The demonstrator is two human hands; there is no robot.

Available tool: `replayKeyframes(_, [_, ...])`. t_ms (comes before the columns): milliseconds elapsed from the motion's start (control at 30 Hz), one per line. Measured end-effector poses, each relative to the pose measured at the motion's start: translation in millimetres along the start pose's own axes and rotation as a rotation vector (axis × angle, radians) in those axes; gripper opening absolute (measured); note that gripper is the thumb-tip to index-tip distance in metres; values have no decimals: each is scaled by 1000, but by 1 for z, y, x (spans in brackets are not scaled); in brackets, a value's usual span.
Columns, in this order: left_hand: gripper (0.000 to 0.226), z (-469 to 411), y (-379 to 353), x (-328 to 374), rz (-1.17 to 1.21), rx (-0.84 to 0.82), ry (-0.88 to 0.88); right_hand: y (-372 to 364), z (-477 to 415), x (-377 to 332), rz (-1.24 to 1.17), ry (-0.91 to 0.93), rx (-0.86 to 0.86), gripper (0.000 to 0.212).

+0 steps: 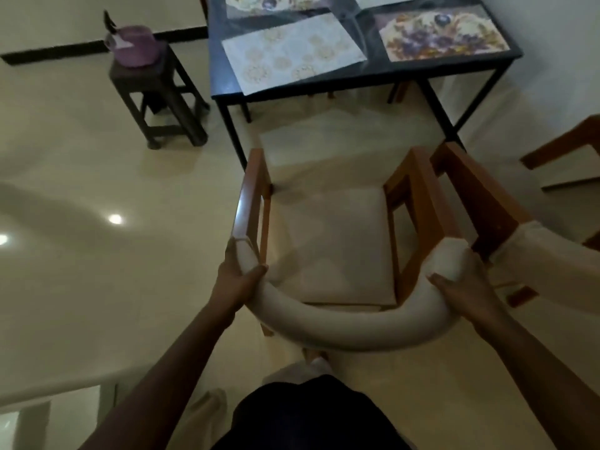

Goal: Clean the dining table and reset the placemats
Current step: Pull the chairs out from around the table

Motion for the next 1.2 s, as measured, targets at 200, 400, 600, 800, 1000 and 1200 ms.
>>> replayKeyframes(200, [110,-38,5,7,-66,79,275,-7,-48,-15,168,-518,-131,104])
replayKeyframes(400, [78,-58,7,4,-57,166,328,-3,-80,-6,128,-459,-85,66])
replayKeyframes(600, [75,-58,-2,5,-63,230,292,10,-97,-66,303,-606,-63,26])
replayKeyframes(800, [73,-80,-20,31,-15,292,286,46,-127,-94,250,-400,-35,31])
replayKeyframes(1000, [56,-118,-25,57,-7,343,288,68,-157,-121,128,9,-99,70])
replayKeyframes(1200, [60,-150,-18,71,-10,355,283,64,-178,-175,155,-104,-54,70])
Point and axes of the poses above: each hand's wrist, its own z-axis away from the middle knuckle, its own y-axis out of the back of the hand, x = y × z, the point moved 2 cm from there along -z, towards the middle knuckle, and after that the axes turned 2 degrees about -y, right-handed, at the moved point
